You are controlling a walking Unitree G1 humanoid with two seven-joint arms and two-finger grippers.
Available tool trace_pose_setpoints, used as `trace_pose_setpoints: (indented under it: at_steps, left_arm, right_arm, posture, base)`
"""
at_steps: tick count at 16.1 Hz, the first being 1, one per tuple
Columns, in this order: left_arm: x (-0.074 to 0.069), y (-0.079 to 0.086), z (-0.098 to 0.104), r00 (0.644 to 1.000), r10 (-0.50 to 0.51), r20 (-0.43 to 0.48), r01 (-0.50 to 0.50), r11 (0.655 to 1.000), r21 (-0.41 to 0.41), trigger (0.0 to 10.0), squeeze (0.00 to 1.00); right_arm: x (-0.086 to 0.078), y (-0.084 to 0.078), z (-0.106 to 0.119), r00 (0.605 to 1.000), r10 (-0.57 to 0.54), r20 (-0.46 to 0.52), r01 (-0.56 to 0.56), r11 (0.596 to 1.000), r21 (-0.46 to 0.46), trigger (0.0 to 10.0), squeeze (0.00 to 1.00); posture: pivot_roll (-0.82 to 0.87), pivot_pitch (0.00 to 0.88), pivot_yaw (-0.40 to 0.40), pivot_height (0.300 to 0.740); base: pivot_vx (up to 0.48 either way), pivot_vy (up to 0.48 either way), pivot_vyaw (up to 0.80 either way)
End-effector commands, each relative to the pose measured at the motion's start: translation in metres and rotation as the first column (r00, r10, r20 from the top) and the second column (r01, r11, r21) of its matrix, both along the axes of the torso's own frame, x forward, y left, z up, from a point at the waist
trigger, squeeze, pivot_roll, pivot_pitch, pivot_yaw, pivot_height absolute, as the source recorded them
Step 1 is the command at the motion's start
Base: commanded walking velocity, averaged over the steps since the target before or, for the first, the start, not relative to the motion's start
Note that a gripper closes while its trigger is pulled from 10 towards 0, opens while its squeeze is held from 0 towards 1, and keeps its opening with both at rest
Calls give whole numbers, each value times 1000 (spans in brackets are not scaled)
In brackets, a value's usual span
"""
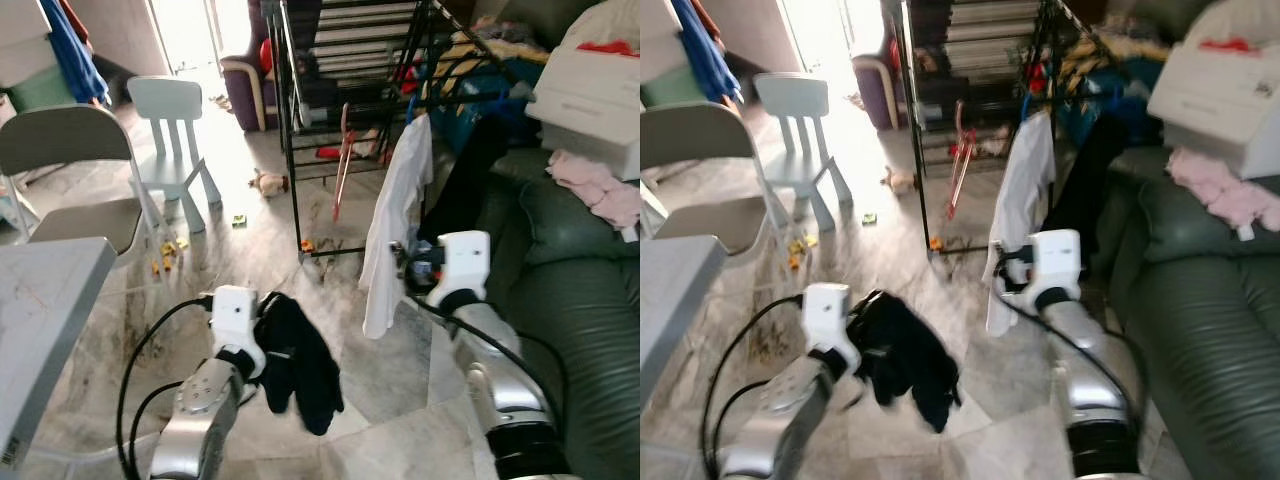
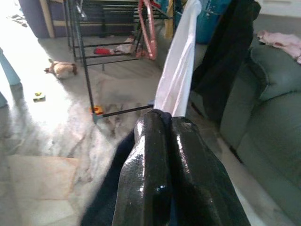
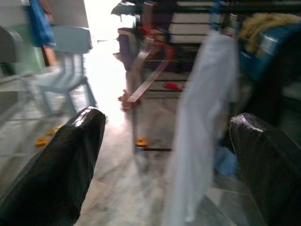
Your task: Hang hanger
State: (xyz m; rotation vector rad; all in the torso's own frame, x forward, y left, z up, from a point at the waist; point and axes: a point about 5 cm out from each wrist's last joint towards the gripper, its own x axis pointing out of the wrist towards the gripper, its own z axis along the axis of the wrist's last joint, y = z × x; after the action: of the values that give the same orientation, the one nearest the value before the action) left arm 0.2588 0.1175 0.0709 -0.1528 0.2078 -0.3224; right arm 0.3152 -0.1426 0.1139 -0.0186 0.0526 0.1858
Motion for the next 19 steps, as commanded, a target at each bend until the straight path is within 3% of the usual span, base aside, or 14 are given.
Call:
trace_pose_setpoints:
  at_steps: [1, 7, 19]
  left_arm:
    - [3, 0, 10, 999, -8, 42, 8, 1000, -8, 10000, 0]
    - [2, -5, 10, 998, -55, 41, 54, 999, 6, 10000, 0]
    - [-1, -9, 19, 988, -113, 105, 115, 993, -11, 10000, 0]
  right_arm:
    - [1, -2, 3, 1000, -3, 5, 3, 1000, -3, 10000, 0]
    - [1, -2, 3, 1000, -4, 9, 4, 1000, -2, 10000, 0]
    - [0, 0, 2, 1000, -4, 12, 4, 1000, 0, 10000, 0]
  posture:
    - [-79, 0, 37, 740]
    - [-83, 0, 37, 740]
    - [-81, 0, 44, 740]
  base:
    - [0, 480, -800]
    - [0, 480, -800]
    - [23, 0, -46]
